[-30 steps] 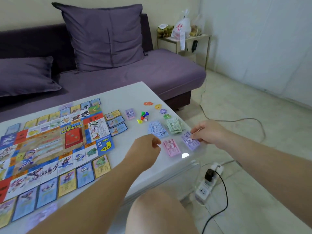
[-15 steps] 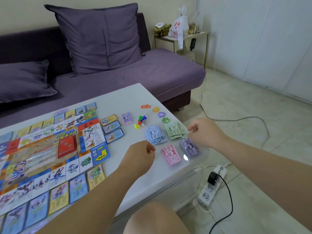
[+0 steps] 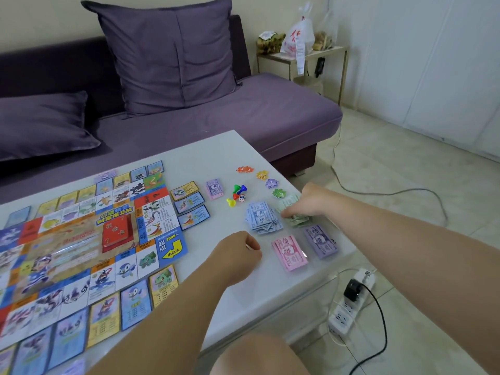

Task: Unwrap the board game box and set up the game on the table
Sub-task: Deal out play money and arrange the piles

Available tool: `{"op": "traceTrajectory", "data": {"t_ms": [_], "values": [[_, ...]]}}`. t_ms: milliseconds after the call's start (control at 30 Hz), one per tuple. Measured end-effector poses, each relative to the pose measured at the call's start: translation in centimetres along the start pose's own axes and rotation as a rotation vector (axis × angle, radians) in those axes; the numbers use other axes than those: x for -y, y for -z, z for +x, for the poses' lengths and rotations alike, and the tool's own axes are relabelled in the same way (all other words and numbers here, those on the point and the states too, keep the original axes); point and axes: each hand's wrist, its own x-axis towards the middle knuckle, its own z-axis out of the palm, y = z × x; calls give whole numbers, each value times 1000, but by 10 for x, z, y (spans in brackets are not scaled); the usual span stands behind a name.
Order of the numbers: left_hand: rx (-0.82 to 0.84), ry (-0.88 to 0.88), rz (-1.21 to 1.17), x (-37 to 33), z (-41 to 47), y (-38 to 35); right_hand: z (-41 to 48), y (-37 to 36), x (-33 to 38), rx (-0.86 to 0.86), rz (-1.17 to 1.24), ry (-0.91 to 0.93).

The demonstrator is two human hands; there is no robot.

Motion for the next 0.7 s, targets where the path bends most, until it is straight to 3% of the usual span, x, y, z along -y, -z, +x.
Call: {"op": "traceTrajectory", "data": {"t_ms": [700], "values": [[23, -7, -38, 3, 0, 2, -5, 12, -2, 41, -38, -23]]}}
